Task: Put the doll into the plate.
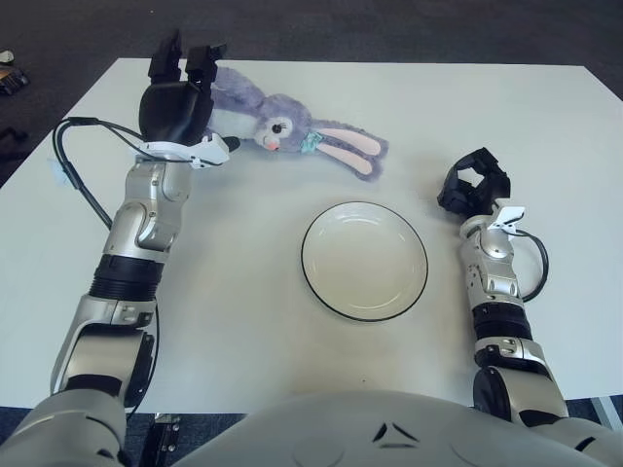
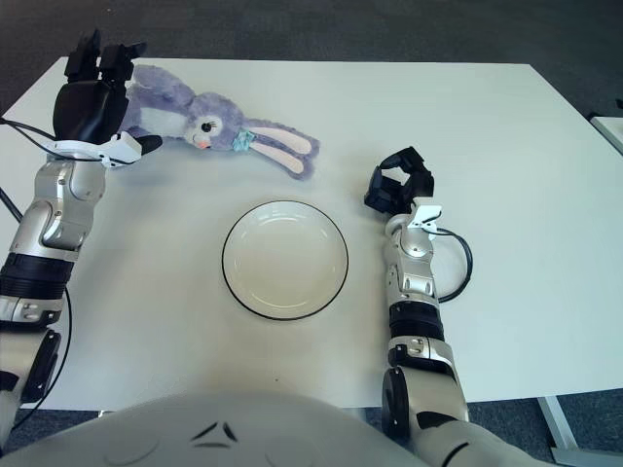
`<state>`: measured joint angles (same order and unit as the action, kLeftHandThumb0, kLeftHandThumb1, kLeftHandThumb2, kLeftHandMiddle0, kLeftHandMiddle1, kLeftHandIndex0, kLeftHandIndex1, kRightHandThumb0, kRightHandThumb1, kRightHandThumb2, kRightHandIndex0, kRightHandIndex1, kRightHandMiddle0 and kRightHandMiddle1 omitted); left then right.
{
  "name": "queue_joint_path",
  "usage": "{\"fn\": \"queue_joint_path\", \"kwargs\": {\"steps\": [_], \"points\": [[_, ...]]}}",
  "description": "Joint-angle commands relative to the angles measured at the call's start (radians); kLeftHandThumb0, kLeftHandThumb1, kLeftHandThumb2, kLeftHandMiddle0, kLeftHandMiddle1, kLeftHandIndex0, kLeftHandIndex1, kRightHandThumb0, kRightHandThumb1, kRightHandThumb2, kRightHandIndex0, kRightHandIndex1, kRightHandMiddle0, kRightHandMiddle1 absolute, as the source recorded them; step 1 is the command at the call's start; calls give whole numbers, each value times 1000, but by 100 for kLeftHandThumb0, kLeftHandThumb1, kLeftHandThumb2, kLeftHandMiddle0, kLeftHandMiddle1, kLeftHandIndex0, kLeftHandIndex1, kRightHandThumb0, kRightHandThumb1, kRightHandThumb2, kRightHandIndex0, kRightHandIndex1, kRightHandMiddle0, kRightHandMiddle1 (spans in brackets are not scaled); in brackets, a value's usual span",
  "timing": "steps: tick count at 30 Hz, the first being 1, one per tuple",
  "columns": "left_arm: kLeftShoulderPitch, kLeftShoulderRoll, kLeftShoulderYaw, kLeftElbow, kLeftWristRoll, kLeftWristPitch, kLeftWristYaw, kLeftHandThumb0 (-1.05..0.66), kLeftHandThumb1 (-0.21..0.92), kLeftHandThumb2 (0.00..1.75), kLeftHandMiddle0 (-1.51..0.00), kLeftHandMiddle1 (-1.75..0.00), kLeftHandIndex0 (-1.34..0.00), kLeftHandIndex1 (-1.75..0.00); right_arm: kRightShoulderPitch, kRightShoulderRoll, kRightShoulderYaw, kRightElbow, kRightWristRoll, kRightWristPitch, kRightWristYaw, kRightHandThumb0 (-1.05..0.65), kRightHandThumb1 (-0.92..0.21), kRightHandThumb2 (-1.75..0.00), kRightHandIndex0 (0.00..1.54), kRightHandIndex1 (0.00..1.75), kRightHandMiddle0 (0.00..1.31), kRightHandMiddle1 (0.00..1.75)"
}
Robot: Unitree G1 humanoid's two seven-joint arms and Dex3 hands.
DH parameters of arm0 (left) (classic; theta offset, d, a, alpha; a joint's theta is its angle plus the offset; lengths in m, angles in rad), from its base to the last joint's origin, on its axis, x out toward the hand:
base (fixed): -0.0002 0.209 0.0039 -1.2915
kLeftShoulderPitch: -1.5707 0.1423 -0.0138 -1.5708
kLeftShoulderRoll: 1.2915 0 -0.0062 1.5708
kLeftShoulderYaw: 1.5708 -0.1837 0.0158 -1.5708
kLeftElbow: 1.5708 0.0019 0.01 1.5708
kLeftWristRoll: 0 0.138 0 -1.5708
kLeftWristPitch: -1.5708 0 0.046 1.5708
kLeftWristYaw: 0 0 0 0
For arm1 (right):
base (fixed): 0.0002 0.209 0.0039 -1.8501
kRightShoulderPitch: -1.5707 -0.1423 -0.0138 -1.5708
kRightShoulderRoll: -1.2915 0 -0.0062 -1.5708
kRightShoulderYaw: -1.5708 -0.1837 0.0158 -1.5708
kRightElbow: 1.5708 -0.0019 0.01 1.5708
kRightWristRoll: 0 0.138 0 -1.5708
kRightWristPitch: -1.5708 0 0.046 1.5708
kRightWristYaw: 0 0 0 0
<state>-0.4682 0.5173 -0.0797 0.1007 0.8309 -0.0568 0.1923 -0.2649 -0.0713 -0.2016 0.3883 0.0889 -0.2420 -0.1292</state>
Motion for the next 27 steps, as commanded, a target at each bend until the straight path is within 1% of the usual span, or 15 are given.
{"fn": "queue_joint_path", "kwargs": {"steps": [1, 4, 6, 8, 12, 15, 21, 27], "points": [[-30, 27, -19, 22, 36, -5, 36, -29, 0, 127, 0, -20, 0, -60, 67, 27, 7, 34, -4, 26, -1, -47, -33, -130, 138, 175, 60, 175], [-39, 37, -33, 39, 54, -9, 48, -34, 1, 124, 0, -22, 0, -54, 68, 28, 8, 30, -2, 31, -1, -47, -33, -130, 138, 175, 60, 175], [-46, 44, -43, 49, 66, -10, 53, -36, 2, 123, 0, -23, 0, -46, 69, 28, 9, 26, 0, 36, -1, -48, -33, -130, 138, 175, 60, 175], [-50, 49, -51, 56, 73, -10, 57, -37, 3, 122, 0, -25, 0, -37, 69, 28, 10, 24, 1, 39, 0, -48, -32, -131, 137, 175, 61, 175], [-56, 58, -66, 61, 88, -9, 61, -36, 3, 123, 0, -28, 0, -29, 70, 28, 10, 22, 6, 41, 7, -48, -32, -131, 137, 175, 61, 175], [-56, 65, -75, 55, 93, -5, 45, -33, 3, 124, 0, -34, 0, -22, 71, 26, 11, 24, 7, 36, 15, -48, -32, -131, 137, 175, 61, 175], [-58, 76, -94, 33, 113, 16, -6, -27, 3, 127, 0, -36, 0, -16, 70, 22, 11, 26, 5, 38, 25, -48, -33, -131, 137, 175, 60, 175], [-87, 90, -129, 42, 167, 31, -31, -23, 3, 129, 0, -33, 0, -9, 69, 18, 11, 27, 5, 44, 32, -48, -32, -132, 137, 175, 61, 175]]}}
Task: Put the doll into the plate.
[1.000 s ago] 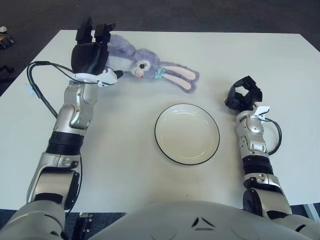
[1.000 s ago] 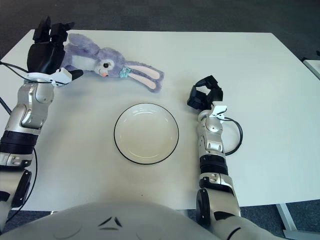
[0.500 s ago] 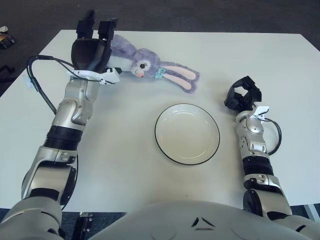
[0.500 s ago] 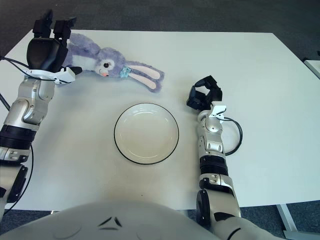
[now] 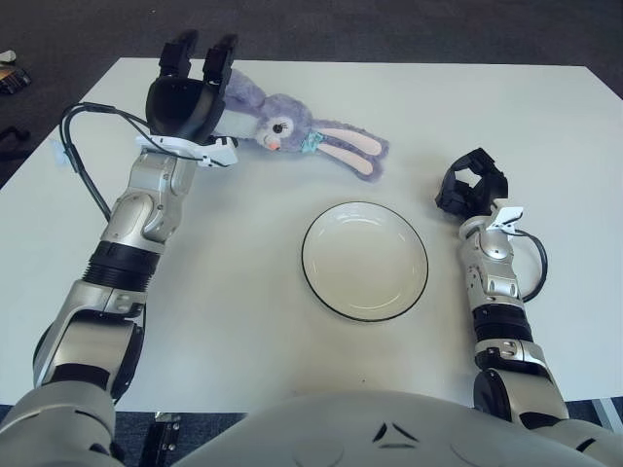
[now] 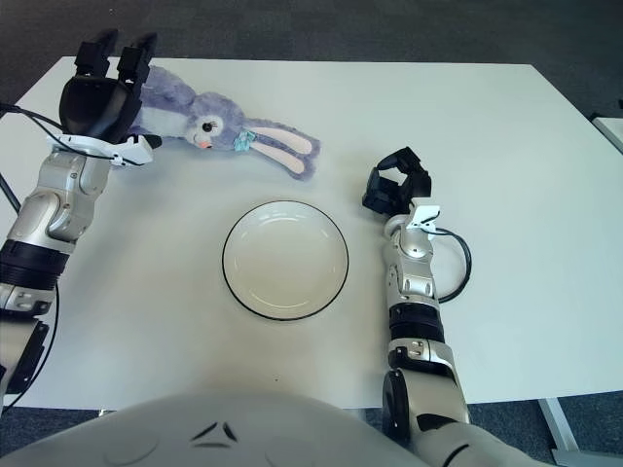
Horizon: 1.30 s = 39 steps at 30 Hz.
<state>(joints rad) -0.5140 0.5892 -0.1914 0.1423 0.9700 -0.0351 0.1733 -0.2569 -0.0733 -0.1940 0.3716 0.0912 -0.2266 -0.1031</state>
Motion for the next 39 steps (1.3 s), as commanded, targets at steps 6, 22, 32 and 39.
{"fn": "queue_joint_path", "kwargs": {"steps": [6, 22, 32, 39], "points": [[-70, 23, -42, 24, 65, 28, -26, -25, 3, 129, 0, -31, 0, -2, 58, 19, 1, 48, 5, 32, 7, -48, -32, -132, 137, 175, 61, 175], [-182, 60, -74, 80, -71, -65, -320, -32, 2, 126, 0, -30, 0, 0, 55, 15, 4, 51, -2, 37, 10, -48, -32, -132, 137, 175, 61, 175], [-285, 59, -113, 170, -86, -100, -408, -21, 0, 130, 0, -40, 0, 0, 55, 12, 8, 49, -6, 41, 11, -48, -30, -134, 139, 175, 62, 175], [-328, 56, -136, 224, -77, -94, -430, -34, 4, 125, 0, -41, 0, 0, 59, 12, 11, 38, -1, 52, 18, -49, -29, -135, 139, 175, 64, 175]]}}
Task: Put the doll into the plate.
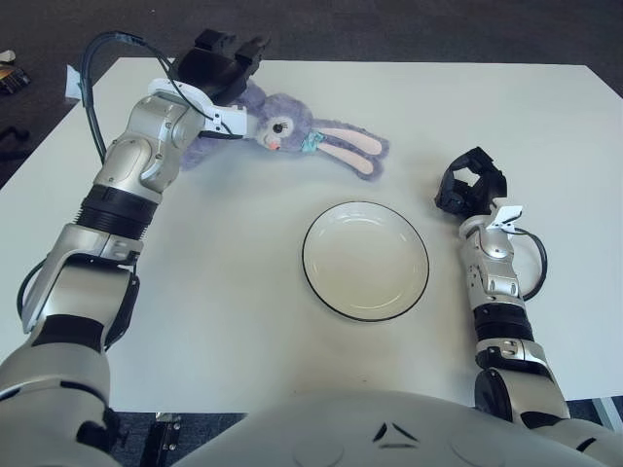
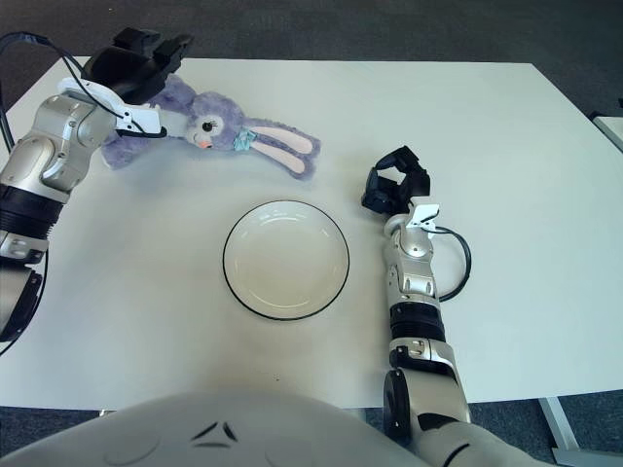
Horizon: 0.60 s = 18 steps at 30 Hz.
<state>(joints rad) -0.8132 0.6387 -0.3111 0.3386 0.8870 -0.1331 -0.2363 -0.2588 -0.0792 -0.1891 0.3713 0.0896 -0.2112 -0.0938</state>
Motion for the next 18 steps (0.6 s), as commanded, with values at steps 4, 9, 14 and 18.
{"fn": "queue_joint_path", "kwargs": {"steps": [4, 9, 14, 18], "points": [[-75, 7, -41, 89, 6, -19, -33, -50, 11, 118, 0, -36, 0, 0, 62, 18, 6, 30, 5, 47, 13, -50, -27, -138, 139, 175, 65, 175], [-186, -4, -87, 219, -10, -88, -91, -57, 17, 113, 0, -29, 0, 0, 65, 18, 6, 21, 3, 56, 14, -50, -27, -138, 140, 175, 66, 175], [-230, -14, -95, 283, -44, -114, -138, -47, 12, 117, 0, -36, 0, 0, 67, 17, 6, 16, 4, 58, 20, -50, -27, -138, 140, 175, 65, 175], [-283, -44, -101, 366, -71, -102, -175, -28, 6, 126, 0, -46, 0, 0, 70, 17, 8, 9, 1, 65, 21, -50, -26, -140, 140, 175, 66, 175]]}}
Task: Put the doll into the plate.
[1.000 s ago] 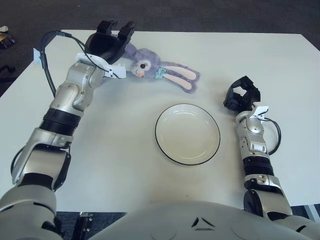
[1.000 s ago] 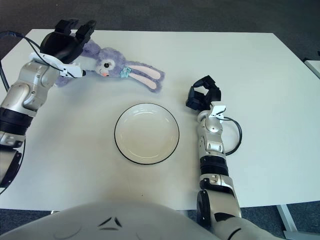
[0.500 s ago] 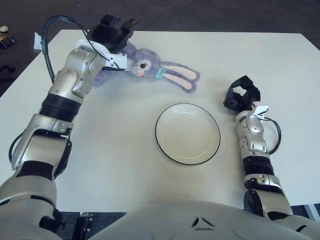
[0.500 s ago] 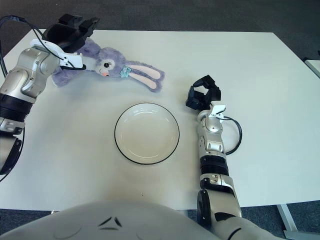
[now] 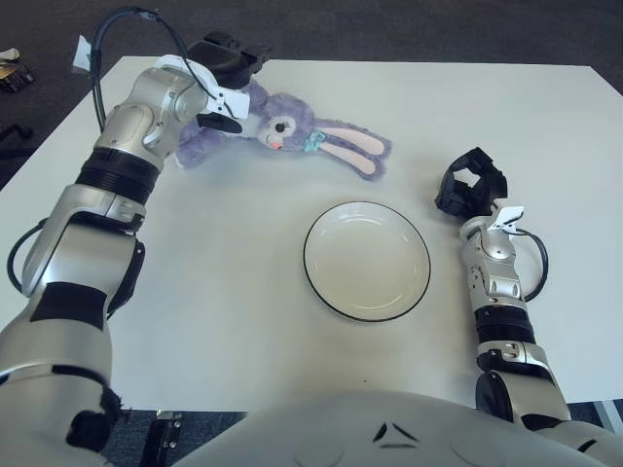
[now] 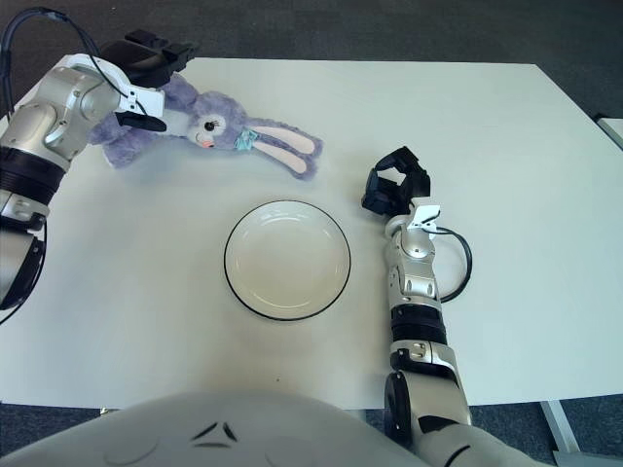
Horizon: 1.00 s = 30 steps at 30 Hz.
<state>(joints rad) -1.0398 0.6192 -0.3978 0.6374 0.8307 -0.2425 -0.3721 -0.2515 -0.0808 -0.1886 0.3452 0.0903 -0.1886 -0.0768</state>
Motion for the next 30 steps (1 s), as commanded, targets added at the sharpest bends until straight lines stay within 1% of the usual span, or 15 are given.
{"fn": "queue_joint_path", "kwargs": {"steps": [1, 3, 5, 7, 11, 16, 17, 18, 19, 20, 22, 25, 27, 28, 30], "points": [[-71, -31, -20, 88, -14, 11, -45, -25, 6, 128, 0, -49, 0, 0, 63, 18, 7, 34, 0, 45, 4, -51, -25, -141, 139, 175, 67, 175], [-106, -45, -40, 136, 2, 18, -39, -21, 5, 129, 0, -52, 0, 0, 63, 18, 8, 30, -2, 51, 1, -51, -24, -142, 140, 175, 68, 175], [-157, -70, -68, 226, 25, 15, -13, -20, 5, 130, 0, -55, 0, 0, 64, 18, 8, 27, -3, 56, -1, -51, -23, -142, 140, 175, 68, 175], [-192, -87, -89, 299, 36, 7, 11, -20, 4, 130, 0, -57, 0, 0, 65, 20, 9, 23, -3, 59, -2, -51, -23, -143, 140, 175, 69, 175], [-230, -102, -112, 396, 36, -7, 37, -22, 4, 130, 0, -63, 0, 0, 65, 21, 8, 23, -1, 55, 0, -52, -23, -143, 140, 175, 69, 175], [-255, -111, -129, 450, 26, -8, 39, -24, 4, 130, 0, -74, 0, -1, 66, 20, 9, 21, -3, 56, 1, -52, -23, -143, 140, 175, 69, 175], [-259, -112, -132, 456, 24, -7, 39, -24, 5, 130, -3, -83, 0, -4, 68, 20, 11, 17, -4, 59, 0, -52, -23, -143, 140, 175, 69, 175], [-262, -112, -134, 462, 23, -7, 41, -25, 6, 129, -7, -96, 0, -11, 69, 20, 12, 14, -5, 61, -1, -52, -22, -144, 140, 175, 69, 175], [-264, -113, -136, 467, 22, -7, 43, -25, 7, 129, -17, -109, 0, -15, 70, 20, 13, 11, -6, 62, -1, -52, -22, -144, 140, 175, 70, 175], [-266, -113, -138, 471, 21, -8, 45, -26, 8, 129, -21, -113, 0, -17, 71, 20, 14, 9, -6, 65, -2, -52, -22, -144, 140, 175, 70, 175], [-271, -116, -142, 479, 19, -9, 48, -26, 9, 128, -34, -127, 0, -22, 72, 20, 15, 6, -7, 71, -4, -52, -22, -144, 140, 175, 70, 175], [-279, -121, -147, 494, 16, -11, 49, -28, 11, 126, -42, -140, 0, -26, 73, 20, 15, 0, -8, 82, -9, -52, -23, -143, 140, 175, 69, 175], [-285, -125, -151, 503, 16, -12, 49, -29, 11, 126, -44, -145, 0, -27, 73, 21, 15, -3, -8, 86, -11, -51, -23, -142, 139, 175, 68, 175], [-289, -127, -155, 512, 16, -14, 48, -30, 12, 125, -45, -147, 0, -27, 74, 21, 16, -7, -7, 89, -12, -51, -24, -142, 139, 175, 68, 175], [-297, -131, -163, 526, 18, -19, 46, -32, 12, 125, -42, -148, 0, -29, 76, 21, 16, -11, -6, 93, -13, -51, -24, -142, 139, 175, 68, 175]]}}
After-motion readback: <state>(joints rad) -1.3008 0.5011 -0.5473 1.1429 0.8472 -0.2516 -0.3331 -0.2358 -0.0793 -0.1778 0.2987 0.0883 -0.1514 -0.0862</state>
